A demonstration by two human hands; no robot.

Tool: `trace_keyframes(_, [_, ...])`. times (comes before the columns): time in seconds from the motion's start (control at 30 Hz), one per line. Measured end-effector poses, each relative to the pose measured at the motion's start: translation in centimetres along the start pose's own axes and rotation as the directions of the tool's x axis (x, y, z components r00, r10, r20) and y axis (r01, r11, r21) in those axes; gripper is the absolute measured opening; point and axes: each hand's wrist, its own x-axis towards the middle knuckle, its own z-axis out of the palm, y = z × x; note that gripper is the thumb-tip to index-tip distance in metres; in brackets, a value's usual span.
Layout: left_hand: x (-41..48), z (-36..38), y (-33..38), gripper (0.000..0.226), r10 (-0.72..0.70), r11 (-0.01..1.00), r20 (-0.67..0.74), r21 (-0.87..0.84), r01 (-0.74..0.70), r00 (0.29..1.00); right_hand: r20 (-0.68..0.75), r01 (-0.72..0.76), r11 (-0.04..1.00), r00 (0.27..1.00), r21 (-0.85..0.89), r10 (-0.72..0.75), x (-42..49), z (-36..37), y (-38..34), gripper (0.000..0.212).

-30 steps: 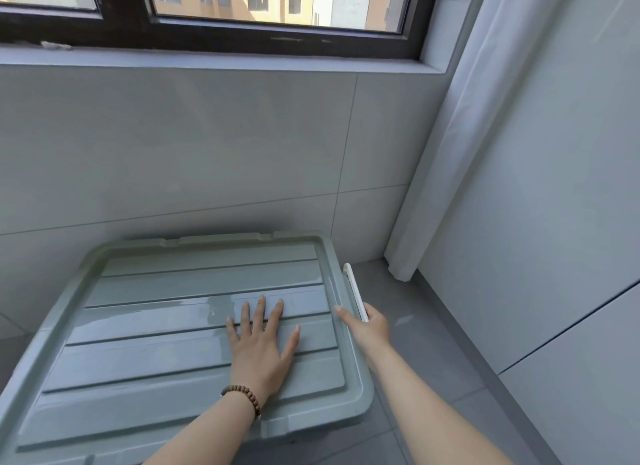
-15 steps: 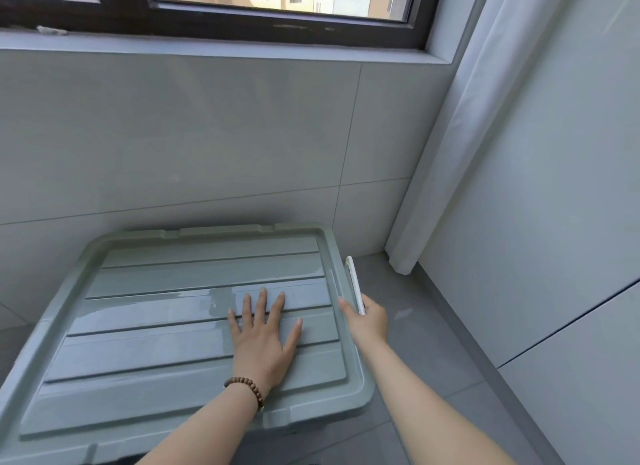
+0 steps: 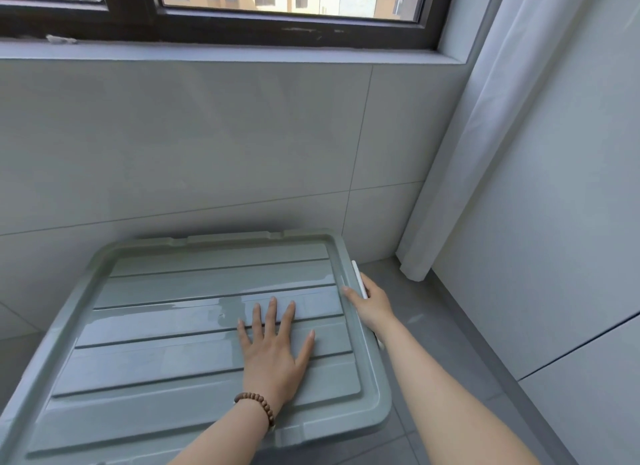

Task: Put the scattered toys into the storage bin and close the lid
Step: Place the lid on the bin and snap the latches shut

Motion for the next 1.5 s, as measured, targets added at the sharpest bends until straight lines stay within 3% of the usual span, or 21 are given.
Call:
trace_keyframes(0.17, [-0.2, -0.7, -0.3, 0.099, 0.011, 1.0, 0.036, -0.011, -0.01, 0.999, -0.015, -0.012, 0.999, 1.0, -0.03, 0.012, -0.4, 0.5, -0.4, 0.035])
trace_keyframes(0.3, [0.2, -3.1, -3.1, 0.087, 0.065, 0.988, 0.029, -0.145, -0.06, 0.997, -0.079, -0.082, 0.997, 0.994, -0.015, 0.081, -1.0, 0.9, -2.4, 0.065])
trace_keyframes(0.4, [1.0, -6.5, -9.2, 0.081, 0.001, 0.987, -0.076, -0.158, -0.013, 0.997, -0.078, -0.003, 1.0, 0.997, -0.015, 0.002, -1.9, 2.6, -6.0, 0.067])
trace_keyframes(0.6, [-1.1, -12.7, -26.6, 0.068, -0.346, 0.936, -0.17, -0.122, 0.329, 0.923, 0.239, 0.044, 0.997, 0.971, -0.06, -0.029, -4.3, 14.4, -9.8, 0.056])
trace_keyframes(0.67, [-2.7, -13.4, -31.1, 0.074, -0.434, 0.897, -0.106, -0.145, 0.417, 0.895, 0.355, 0.074, 0.99, 0.935, -0.116, -0.028, -5.3, 19.5, -10.0, 0.055])
trace_keyframes(0.73, [-4.2, -13.4, -33.7, 0.088, -0.479, 0.829, 0.043, -0.304, 0.468, 0.877, 0.428, 0.112, 0.979, 0.903, -0.17, -0.029, -6.2, 24.3, -10.2, 0.056])
trace_keyframes(0.83, [-5.6, -12.6, -35.2, 0.131, -0.411, 0.572, 0.351, -0.62, 0.538, 0.841, 0.494, 0.247, 0.928, 0.865, -0.279, -0.081, -6.8, 30.6, -10.6, 0.054])
trace_keyframes(0.93, [-5.4, -10.9, -35.6, 0.146, -0.351, 0.418, 0.485, -0.684, 0.598, 0.801, 0.574, 0.399, 0.827, 0.811, -0.395, -0.117, -6.7, 35.6, -11.1, 0.047])
trace_keyframes(1.0, [-4.8, -10.1, -35.7, 0.144, -0.298, 0.347, 0.549, -0.7, 0.624, 0.781, 0.616, 0.484, 0.748, 0.777, -0.455, -0.128, -6.7, 37.6, -11.0, 0.046])
trace_keyframes(1.1, [-3.9, -9.3, -35.8, 0.13, -0.207, 0.366, 0.609, -0.677, 0.638, 0.765, 0.611, 0.541, 0.675, 0.774, -0.502, -0.167, -6.6, 38.5, -10.1, 0.044])
trace_keyframes(1.3, [-3.3, -8.8, -36.0, 0.106, -0.089, 0.24, 0.662, -0.711, 0.661, 0.744, 0.606, 0.532, 0.684, 0.778, -0.499, -0.163, -6.3, 38.3, -10.6, 0.044])
trace_keyframes(1.4, [-3.4, -8.4, -35.2, 0.097, -0.03, 0.182, 0.722, -0.676, 0.714, 0.691, 0.61, 0.531, 0.689, 0.776, -0.493, -0.162, -6.5, 38.3, -10.7, 0.042])
trace_keyframes(1.5, [-3.5, -8.5, -34.8, 0.08, -0.033, 0.166, 0.678, -0.721, 0.673, 0.734, 0.612, 0.538, 0.679, 0.774, -0.499, -0.164, -6.5, 38.1, -10.5, 0.04])
